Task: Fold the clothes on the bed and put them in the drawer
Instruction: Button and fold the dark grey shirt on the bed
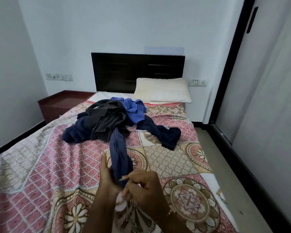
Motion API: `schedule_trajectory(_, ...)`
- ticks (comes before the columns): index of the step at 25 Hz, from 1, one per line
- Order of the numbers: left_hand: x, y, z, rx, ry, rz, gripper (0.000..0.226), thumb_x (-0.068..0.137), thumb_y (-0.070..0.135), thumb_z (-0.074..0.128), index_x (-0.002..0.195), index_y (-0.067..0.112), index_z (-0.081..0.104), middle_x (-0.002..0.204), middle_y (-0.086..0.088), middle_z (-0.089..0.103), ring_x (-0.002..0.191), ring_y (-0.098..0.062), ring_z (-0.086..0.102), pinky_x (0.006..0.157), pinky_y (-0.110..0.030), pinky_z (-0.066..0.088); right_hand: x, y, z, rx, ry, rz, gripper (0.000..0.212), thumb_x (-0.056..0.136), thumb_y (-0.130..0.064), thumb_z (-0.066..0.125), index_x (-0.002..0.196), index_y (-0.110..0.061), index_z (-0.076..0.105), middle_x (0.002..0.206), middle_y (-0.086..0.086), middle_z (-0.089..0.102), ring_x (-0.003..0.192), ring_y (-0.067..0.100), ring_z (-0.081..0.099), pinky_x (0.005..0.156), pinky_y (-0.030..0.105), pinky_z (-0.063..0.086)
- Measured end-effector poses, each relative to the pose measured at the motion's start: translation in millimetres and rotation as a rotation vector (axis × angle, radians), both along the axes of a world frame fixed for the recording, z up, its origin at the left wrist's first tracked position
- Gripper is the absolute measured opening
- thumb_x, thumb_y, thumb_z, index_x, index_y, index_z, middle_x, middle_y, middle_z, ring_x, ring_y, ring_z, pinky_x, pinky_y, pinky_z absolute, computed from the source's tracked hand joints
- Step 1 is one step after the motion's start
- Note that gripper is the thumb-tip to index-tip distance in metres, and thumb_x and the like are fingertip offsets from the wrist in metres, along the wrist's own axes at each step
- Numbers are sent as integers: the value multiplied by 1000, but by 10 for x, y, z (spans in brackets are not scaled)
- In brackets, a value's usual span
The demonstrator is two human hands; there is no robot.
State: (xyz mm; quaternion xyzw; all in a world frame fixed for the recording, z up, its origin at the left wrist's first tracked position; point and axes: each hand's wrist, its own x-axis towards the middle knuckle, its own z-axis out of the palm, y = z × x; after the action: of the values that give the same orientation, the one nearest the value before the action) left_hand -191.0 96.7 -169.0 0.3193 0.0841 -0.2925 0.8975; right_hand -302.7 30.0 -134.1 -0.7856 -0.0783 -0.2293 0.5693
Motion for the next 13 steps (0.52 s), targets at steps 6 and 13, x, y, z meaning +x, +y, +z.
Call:
schedule_trajectory(6, -29, -4, -96, 655, -122, -37, 21, 91, 24, 57, 95, 4, 57, 96, -16, 59, 76, -25, 55, 65, -34, 46, -138, 10, -146, 297, 541, 51, 29, 76, 4, 43, 69, -9, 69, 56, 12, 59, 44, 12, 53, 52, 21, 46)
schedule_trajectory(13, 335, 13, 2, 1731, -798, 149, 38, 89, 41, 52, 82, 6, 63, 83, -8, 63, 87, -31, 61, 73, -31, 45, 619, -258, -573, -123, 509, -320, 12, 88, -6, 55, 95, -8, 64, 95, 9, 64, 86, 17, 58, 65, 9, 40)
